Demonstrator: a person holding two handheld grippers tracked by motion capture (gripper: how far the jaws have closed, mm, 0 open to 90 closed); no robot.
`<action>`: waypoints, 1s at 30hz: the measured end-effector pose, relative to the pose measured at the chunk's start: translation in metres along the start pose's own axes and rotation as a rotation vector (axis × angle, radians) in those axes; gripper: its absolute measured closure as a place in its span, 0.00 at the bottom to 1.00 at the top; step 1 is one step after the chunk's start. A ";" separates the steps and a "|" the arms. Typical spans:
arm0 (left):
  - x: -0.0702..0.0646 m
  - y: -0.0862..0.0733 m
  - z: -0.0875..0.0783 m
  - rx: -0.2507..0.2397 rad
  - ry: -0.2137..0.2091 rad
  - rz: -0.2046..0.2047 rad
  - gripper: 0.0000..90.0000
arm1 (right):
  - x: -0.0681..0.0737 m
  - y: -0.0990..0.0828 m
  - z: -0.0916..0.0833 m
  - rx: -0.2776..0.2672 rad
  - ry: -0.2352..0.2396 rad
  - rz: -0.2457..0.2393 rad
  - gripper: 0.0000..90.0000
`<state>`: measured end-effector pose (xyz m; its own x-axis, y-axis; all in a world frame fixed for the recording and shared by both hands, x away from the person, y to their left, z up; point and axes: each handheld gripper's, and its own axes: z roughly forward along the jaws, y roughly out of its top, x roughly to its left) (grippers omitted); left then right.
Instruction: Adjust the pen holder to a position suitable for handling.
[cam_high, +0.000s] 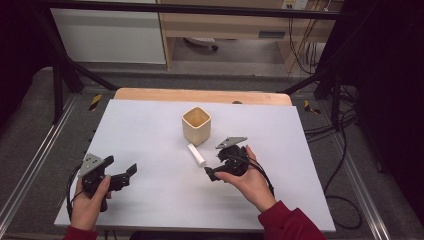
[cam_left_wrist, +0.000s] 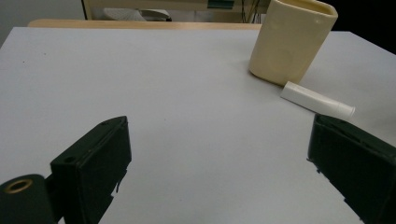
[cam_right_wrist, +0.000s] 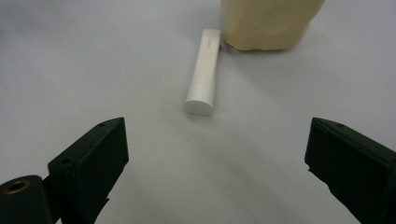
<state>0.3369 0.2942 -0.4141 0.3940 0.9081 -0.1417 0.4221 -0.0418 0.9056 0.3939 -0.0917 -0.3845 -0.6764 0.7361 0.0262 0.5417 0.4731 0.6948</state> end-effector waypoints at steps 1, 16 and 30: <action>0.000 0.000 0.000 0.000 0.000 0.000 0.07 | 0.000 0.002 0.000 0.003 0.002 0.002 0.07; -0.001 -0.001 -0.001 0.007 0.001 0.011 0.07 | 0.005 0.020 0.020 0.018 0.024 0.009 0.07; -0.003 0.000 0.001 0.008 -0.010 0.016 0.07 | 0.016 0.032 0.050 0.050 0.025 -0.003 0.07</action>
<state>0.3363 0.2908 -0.4141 0.4085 0.9033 -0.1310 0.4223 -0.0598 0.9045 0.4253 -0.0406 -0.3976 -0.6900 0.7226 0.0421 0.5635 0.4998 0.6578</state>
